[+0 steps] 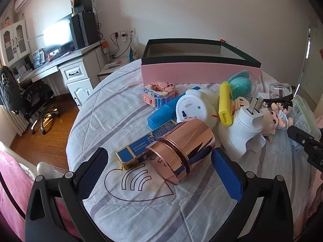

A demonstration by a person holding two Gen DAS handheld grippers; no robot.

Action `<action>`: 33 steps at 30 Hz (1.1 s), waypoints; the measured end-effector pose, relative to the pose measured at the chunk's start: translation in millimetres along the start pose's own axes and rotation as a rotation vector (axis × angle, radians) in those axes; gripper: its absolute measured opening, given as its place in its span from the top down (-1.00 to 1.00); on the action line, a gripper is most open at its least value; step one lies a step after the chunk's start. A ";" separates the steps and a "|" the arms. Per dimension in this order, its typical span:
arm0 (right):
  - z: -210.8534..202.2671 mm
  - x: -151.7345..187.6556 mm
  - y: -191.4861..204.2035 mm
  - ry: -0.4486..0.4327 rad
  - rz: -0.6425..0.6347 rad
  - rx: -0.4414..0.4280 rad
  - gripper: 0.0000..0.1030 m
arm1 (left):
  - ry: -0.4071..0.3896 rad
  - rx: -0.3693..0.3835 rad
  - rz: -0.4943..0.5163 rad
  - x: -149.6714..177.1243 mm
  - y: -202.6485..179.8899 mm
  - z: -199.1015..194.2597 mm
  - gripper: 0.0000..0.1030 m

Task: Organize rigid objects
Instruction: 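Grasp the clear plastic case with the right tool while the left tool grasps the rose-gold cup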

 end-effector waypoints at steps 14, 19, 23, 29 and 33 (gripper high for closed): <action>7.2 -3.1 -19.9 0.007 -0.009 0.019 0.29 | -0.020 0.010 0.010 -2.1 -7.2 2.0 -0.97; 14.4 -5.7 -21.7 0.002 0.000 0.013 0.28 | -0.027 0.034 0.018 -4.7 -13.1 3.3 -0.64; 20.4 -7.9 -22.6 0.006 0.002 -0.001 0.28 | -0.036 0.033 0.062 -6.3 -24.1 3.3 -0.38; 30.4 -8.2 -23.2 0.020 -0.003 -0.028 0.29 | -0.035 0.044 0.047 -8.2 -24.2 2.0 -0.38; 25.3 -12.8 -23.2 0.002 -0.014 -0.046 0.35 | -0.050 0.073 0.033 -13.5 -24.0 -8.6 -0.38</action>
Point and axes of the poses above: each gripper's, at about its wrist camera, not at the fingertips, and z roughly the way its jaws point, y to its left, x to its underside, the point moved 6 cm from there along z, roughly the way its jaws point, and after that the axes turned 6 degrees about -y, right-handed, at the moved point
